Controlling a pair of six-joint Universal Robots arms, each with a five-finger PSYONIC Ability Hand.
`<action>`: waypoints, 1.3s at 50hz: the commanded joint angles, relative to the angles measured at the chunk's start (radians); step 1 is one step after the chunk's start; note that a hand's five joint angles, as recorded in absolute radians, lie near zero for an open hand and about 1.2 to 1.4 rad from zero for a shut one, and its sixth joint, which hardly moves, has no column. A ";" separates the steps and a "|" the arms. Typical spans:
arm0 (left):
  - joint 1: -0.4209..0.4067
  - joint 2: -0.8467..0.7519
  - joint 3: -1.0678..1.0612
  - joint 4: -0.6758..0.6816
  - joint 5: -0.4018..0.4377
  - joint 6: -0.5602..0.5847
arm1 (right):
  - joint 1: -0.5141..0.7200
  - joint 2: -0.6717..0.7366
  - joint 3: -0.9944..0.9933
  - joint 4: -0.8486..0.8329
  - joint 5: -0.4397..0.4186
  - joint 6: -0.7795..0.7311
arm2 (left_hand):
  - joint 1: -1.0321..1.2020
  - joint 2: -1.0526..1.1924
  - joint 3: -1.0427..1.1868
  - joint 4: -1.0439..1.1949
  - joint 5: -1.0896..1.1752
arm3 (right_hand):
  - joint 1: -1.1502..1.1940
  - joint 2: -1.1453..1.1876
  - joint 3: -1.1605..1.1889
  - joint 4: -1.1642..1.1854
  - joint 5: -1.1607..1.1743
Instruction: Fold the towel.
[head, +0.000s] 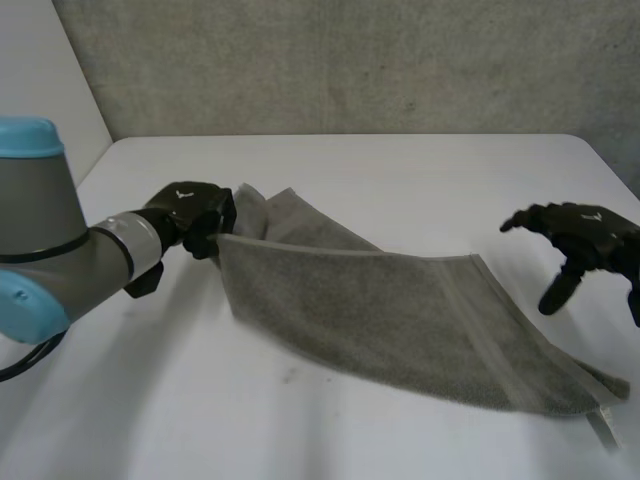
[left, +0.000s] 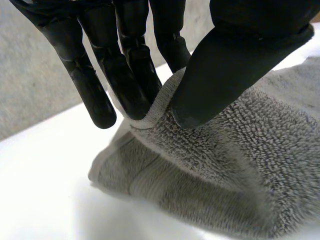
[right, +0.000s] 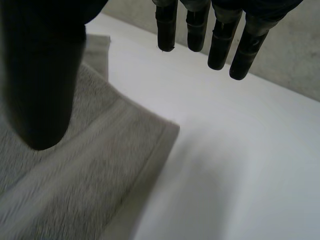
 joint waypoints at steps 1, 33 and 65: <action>-0.015 0.165 -0.077 -0.038 0.001 0.018 | 0.196 0.166 -0.292 0.112 0.028 0.116 | 0.207 0.181 0.183 0.180 0.195 | -0.064 -0.077 -0.071 -0.086 -0.063; -0.055 0.345 -0.083 -0.118 -0.005 0.101 | 0.527 0.718 -0.992 0.276 0.053 0.107 | 0.207 0.181 0.183 0.180 0.195 | 0.874 0.862 0.868 0.852 0.875; -0.058 -0.020 0.706 0.215 -0.267 0.004 | 0.530 0.539 -1.405 -0.039 0.502 -0.235 | 0.207 0.181 0.183 0.180 0.195 | 1.157 1.145 1.151 1.135 1.159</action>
